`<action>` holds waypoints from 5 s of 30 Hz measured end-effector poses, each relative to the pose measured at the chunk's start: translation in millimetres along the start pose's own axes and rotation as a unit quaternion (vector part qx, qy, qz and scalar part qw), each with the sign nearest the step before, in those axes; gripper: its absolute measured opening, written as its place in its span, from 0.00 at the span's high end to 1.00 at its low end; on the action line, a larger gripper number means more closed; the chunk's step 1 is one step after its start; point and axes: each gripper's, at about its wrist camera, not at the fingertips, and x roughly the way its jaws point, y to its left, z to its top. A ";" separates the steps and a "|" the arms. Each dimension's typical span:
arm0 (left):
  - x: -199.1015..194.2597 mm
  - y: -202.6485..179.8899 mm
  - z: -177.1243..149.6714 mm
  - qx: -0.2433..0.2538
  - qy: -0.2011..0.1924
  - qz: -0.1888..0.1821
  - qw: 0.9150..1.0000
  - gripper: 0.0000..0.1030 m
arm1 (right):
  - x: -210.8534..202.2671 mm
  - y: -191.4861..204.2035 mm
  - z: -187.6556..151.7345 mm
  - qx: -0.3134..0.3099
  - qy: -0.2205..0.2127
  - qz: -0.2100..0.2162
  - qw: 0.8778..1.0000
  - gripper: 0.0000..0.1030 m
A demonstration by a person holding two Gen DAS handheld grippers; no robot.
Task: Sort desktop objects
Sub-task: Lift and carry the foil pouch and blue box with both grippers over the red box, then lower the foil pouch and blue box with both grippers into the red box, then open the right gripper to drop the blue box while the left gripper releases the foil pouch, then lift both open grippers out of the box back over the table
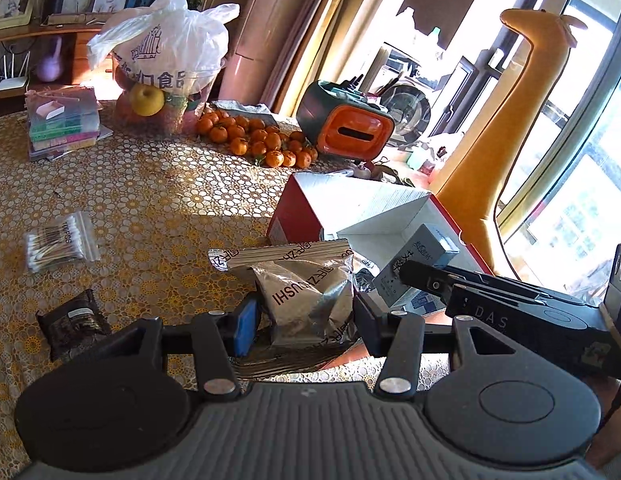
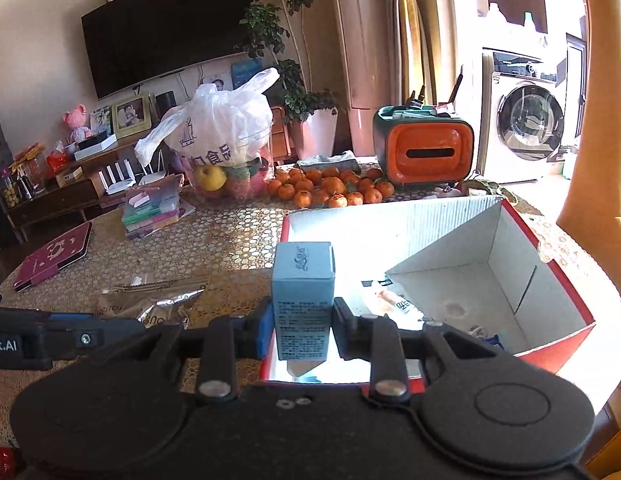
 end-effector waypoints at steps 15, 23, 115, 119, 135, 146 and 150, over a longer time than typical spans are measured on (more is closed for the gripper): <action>54.9 -65.4 25.1 0.070 0.046 -0.030 0.996 0.51 | -1.7 -79.6 17.3 0.063 -0.001 -0.034 0.997 0.72; 94.7 -93.1 30.4 0.104 0.080 -0.033 0.991 0.51 | 0.2 -113.6 22.7 0.077 0.007 -0.059 0.995 0.72; 37.0 -78.0 -19.4 0.087 0.075 -0.043 0.992 0.34 | -45.6 -70.6 5.4 0.082 -0.025 0.009 0.996 0.11; 19.7 -62.8 -26.4 0.080 0.065 -0.034 0.994 0.34 | -54.0 -55.1 0.6 0.057 -0.035 0.000 0.998 0.09; -45.2 13.7 -32.9 0.030 0.025 0.010 0.999 0.32 | -64.3 16.2 -22.8 -0.002 -0.034 0.028 0.999 0.06; -79.9 56.0 -39.2 0.035 0.005 0.038 0.999 0.32 | -54.0 74.5 -39.8 -0.039 -0.019 0.060 0.997 0.06; -92.2 74.2 -39.8 0.030 -0.004 0.043 0.999 0.32 | -47.8 92.2 -40.7 -0.044 -0.016 0.066 0.997 0.06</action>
